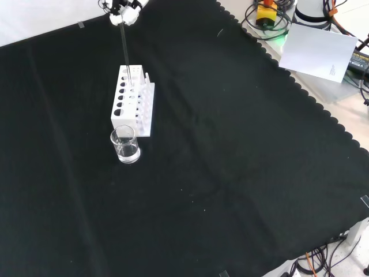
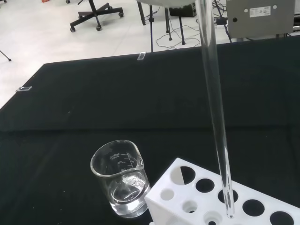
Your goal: Put the glass rod back on the white test tube rack.
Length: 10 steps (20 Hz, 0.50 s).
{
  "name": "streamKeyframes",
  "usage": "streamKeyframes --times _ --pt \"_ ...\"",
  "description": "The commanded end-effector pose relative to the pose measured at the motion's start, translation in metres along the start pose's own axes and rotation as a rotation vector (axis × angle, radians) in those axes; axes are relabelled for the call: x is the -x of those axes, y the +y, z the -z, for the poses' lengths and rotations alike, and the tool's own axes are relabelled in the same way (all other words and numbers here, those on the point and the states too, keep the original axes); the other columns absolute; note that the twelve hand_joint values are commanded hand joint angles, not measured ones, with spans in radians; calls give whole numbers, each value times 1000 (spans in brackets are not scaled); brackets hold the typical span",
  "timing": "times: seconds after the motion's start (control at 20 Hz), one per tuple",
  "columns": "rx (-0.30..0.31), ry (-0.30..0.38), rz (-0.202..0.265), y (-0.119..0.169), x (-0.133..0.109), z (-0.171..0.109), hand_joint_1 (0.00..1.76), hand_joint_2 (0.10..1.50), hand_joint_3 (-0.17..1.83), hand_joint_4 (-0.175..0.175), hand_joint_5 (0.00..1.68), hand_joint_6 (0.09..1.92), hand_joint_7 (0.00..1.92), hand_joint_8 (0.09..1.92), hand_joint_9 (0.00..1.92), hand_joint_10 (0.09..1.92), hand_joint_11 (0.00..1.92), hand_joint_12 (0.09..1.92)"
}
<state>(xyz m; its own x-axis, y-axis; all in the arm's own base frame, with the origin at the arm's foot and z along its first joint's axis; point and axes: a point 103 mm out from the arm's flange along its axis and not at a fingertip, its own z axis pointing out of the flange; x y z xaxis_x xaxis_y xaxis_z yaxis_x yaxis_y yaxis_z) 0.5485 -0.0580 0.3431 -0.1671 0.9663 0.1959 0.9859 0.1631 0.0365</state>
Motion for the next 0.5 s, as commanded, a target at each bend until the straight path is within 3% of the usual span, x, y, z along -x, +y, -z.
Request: streamKeyframes --times 0.05,0.25,0.5 --pt "-2 12 7 -1 1 -1 1300 1125 -175 -175 1223 301 1150 1069 1759 671 1217 743" --pt "10 20 10 -10 9 -5 1300 1125 -175 -175 1223 301 1150 1069 1759 671 1217 743" --pt "-16 -1 -7 -10 9 -8 1300 1125 -175 -175 1223 301 1150 1069 1759 671 1217 743"
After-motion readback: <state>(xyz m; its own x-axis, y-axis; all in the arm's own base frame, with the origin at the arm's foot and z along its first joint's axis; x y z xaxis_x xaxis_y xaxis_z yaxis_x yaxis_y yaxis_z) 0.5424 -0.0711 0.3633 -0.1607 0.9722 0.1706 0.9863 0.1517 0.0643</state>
